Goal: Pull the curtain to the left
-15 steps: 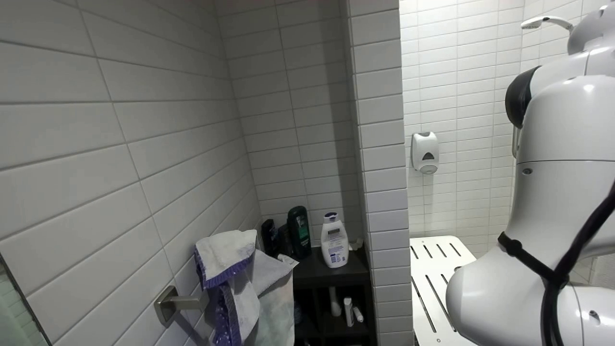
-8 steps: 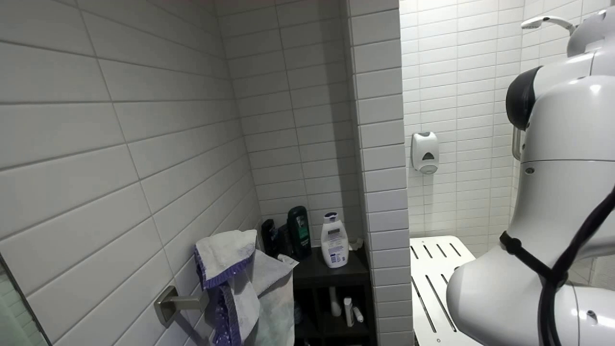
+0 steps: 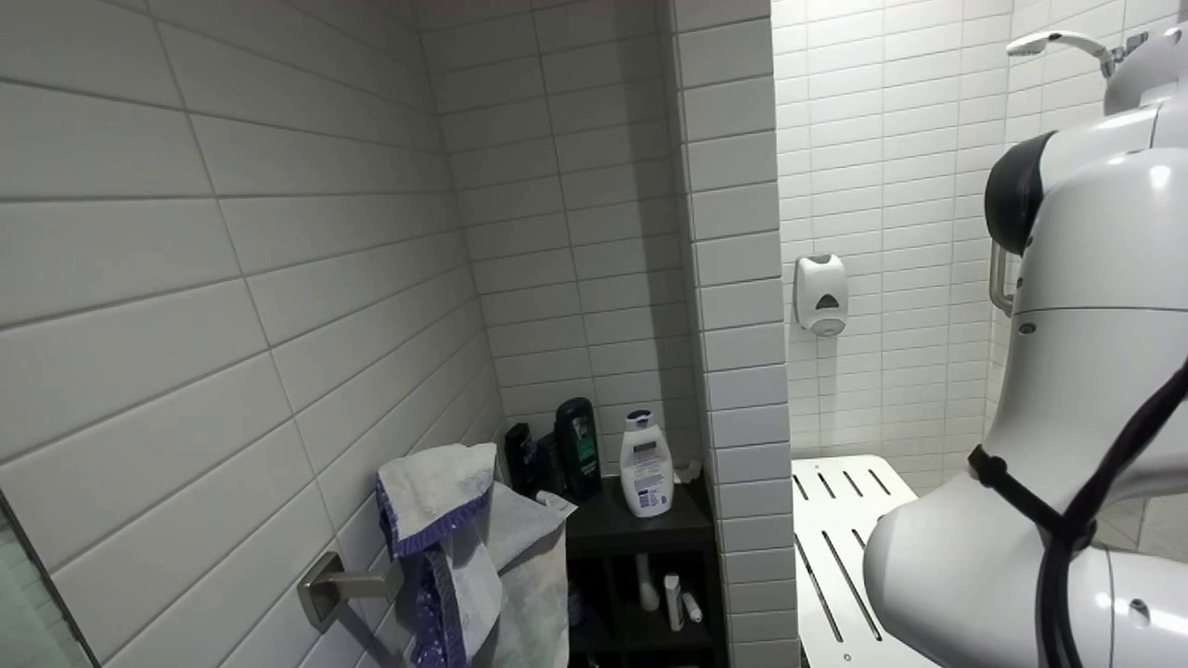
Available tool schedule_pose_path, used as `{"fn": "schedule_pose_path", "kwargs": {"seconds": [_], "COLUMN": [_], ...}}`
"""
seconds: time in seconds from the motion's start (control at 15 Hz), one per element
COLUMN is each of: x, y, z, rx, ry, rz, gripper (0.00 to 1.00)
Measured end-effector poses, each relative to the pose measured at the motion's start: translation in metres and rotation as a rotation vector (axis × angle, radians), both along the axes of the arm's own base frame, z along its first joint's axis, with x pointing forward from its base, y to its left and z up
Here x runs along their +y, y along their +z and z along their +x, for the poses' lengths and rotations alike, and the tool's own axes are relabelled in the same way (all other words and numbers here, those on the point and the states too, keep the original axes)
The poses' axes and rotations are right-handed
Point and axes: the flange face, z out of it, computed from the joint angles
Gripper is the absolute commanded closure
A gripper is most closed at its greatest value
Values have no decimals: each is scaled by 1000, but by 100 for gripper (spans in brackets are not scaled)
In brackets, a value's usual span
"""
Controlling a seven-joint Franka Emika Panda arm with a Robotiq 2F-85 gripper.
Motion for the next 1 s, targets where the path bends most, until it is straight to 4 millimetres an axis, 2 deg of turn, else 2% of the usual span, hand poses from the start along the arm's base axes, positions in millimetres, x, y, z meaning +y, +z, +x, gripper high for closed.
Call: {"fn": "schedule_pose_path", "kwargs": {"seconds": [0.13, 0.33, 0.6, 0.67, 1.0], "x": [-4, -7, -4, -3, -1], "y": [1, 4, 5, 5, 8], "z": [-9, -16, -5, -2, 0], "rx": [0, 13, 23, 23, 30], "ry": [-12, 3, 138, 173, 285], "rz": [-4, -21, -30, -33, -38], "gripper": [39, 63, 94, 99, 100]}}
